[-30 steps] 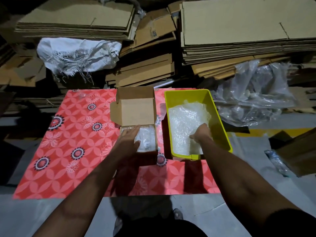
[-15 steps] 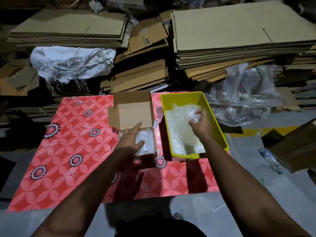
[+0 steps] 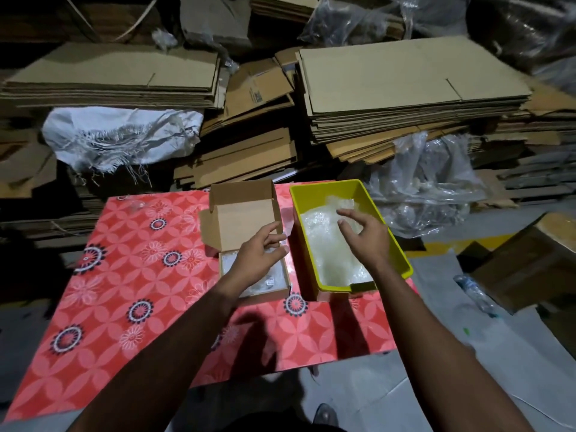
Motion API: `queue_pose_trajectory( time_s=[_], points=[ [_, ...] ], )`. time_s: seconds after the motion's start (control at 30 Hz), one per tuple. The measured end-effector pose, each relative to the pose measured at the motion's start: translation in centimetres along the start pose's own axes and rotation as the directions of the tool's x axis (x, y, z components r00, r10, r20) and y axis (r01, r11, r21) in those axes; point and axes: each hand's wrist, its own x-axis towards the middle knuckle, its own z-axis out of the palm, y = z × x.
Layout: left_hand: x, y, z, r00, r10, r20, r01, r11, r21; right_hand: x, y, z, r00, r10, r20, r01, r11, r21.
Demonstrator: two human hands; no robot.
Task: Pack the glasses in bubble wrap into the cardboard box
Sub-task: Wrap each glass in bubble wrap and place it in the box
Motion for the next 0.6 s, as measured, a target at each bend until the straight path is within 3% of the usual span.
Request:
queue_pose_trajectory(
  time_s=[0.1,0.27,0.37,0.47,0.53,0.6],
  points=[
    [-0.5,1.7,-0.8,1.0,0.021,-0.007,-0.022,0.993,-0.116,-0.4,-3.5,-0.8,0.997,-0.004,0.072,-0.016,0.959,0.282],
    [-1.9,5.3,-2.5,0.998,0.008,0.07,0.024,0.889,-0.457,-1.5,-9.6,0.3,0.972,0.064,0.226,-0.204,0.711,0.673],
    [-3.1,5.8,-3.9,1.0,0.006,-0.002,-0.006,0.821,-0.571,-2.6,-11.9,1.7,0.956,0.124,0.265,-0.289,0.552,0.782],
    [-4.4,5.7,-5.6,0.998,0.015,0.061,0.024,0.801,-0.598,-3.3,-12.7,3.1,0.928,0.155,0.339,-0.373,0.375,0.849],
    [-5.1,5.5,-6.6,0.995,0.011,0.097,0.045,0.833,-0.552,-3.6,-12.7,3.7,0.899,0.179,0.399,-0.437,0.363,0.823],
    [-5.4,5.3,-7.5,1.0,-0.016,0.021,0.025,0.868,-0.496,-3.6,-12.2,4.2,0.872,0.154,0.464,-0.486,0.373,0.79]
  ],
)
